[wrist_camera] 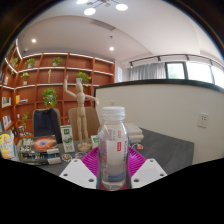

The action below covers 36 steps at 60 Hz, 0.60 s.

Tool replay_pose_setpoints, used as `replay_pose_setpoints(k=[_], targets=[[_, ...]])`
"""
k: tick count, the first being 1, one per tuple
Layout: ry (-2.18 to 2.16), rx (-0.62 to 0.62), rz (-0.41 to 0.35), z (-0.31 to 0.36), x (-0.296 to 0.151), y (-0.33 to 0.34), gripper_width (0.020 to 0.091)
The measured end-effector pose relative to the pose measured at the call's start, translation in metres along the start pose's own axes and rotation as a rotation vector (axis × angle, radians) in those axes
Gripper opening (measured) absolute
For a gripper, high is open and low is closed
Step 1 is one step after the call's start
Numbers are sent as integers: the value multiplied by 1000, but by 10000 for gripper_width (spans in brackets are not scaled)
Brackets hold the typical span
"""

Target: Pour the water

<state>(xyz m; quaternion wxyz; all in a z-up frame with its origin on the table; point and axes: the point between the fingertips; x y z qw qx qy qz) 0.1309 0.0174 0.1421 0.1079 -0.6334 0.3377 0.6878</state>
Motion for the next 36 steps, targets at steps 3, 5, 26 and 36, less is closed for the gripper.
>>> replay_pose_setpoints(k=[3, 5, 26, 36], targets=[[2, -2, 16, -4, 7, -6, 371], [-9, -11, 23, -4, 13, -10, 371], [-27, -54, 27, 3, 40, -27, 461], [-49, -74, 74, 2, 51, -18, 644]])
Point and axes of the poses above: the point between the fingertips, and its own axes, seen from behind it with the camera up: z to the left, x down, y backward, against the way the camera looks, and after that the axes turned 10 degrees about z, right-handed
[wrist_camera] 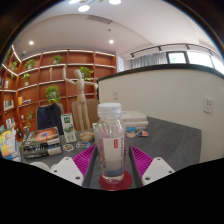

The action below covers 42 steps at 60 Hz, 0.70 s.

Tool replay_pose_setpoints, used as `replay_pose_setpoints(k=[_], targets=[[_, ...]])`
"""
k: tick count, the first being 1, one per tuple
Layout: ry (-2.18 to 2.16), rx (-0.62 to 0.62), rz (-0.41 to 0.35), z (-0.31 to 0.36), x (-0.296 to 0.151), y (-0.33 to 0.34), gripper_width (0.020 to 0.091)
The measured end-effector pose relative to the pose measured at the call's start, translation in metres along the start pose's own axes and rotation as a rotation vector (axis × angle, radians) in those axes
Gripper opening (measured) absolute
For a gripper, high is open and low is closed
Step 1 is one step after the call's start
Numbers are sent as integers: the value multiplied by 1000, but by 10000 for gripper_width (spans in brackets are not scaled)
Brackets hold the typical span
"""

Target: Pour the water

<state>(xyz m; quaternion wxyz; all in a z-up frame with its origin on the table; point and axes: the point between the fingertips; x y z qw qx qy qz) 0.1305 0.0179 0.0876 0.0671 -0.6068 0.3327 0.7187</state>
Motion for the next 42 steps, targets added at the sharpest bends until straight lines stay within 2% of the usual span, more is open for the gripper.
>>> replay_pose_setpoints(k=[10, 20, 27, 42], targets=[[16, -12, 13, -4, 9, 37, 673], [91, -136, -3, 16, 11, 98, 670], [128, -220, -38, 29, 6, 143, 675], [155, -315, -104, 45, -6, 222, 671]])
Point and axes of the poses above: the point between the fingertips, and its own axes, seen from behind it with the camera up: z to the left, x down, y backward, against the way the camera looks, and after that the axes turned 10 degrees about z, right-handed
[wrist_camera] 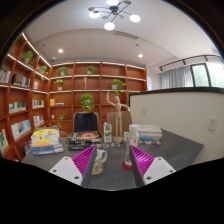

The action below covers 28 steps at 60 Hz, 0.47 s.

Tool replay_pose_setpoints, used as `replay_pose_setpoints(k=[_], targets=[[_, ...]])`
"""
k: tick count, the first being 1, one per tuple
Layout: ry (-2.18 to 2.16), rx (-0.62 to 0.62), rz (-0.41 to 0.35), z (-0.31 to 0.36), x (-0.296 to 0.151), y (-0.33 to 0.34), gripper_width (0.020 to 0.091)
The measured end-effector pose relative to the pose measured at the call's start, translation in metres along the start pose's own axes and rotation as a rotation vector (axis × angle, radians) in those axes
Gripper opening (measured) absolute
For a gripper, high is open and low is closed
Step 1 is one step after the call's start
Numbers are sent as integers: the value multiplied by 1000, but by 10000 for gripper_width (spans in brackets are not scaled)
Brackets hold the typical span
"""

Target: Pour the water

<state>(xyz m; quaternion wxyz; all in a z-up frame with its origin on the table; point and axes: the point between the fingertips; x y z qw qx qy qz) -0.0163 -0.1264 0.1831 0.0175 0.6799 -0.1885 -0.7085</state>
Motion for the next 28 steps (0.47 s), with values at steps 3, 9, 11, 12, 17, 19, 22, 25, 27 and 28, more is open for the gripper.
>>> replay_pose_setpoints(k=[3, 9, 11, 12, 17, 19, 22, 25, 27, 28], targets=[[5, -35, -13, 9, -4, 11, 670], [22, -110, -47, 28, -13, 35, 670], [25, -132, -60, 35, -17, 43, 669], [28, -143, -66, 37, -19, 47, 669], [44, -170, -86, 45, -23, 56, 674], [49, -172, -93, 46, -24, 61, 676], [49, -173, -100, 47, -25, 63, 676], [49, -184, -100, 50, -25, 63, 675], [50, -188, -95, 52, -24, 64, 675], [50, -190, -94, 53, -24, 64, 677]])
Point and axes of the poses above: the point between the fingertips, and its own axes, seen from behind it with the camera up: z to the left, x down, y backward, against the way the camera looks, and after that the axes turned 10 degrees about z, right-handed
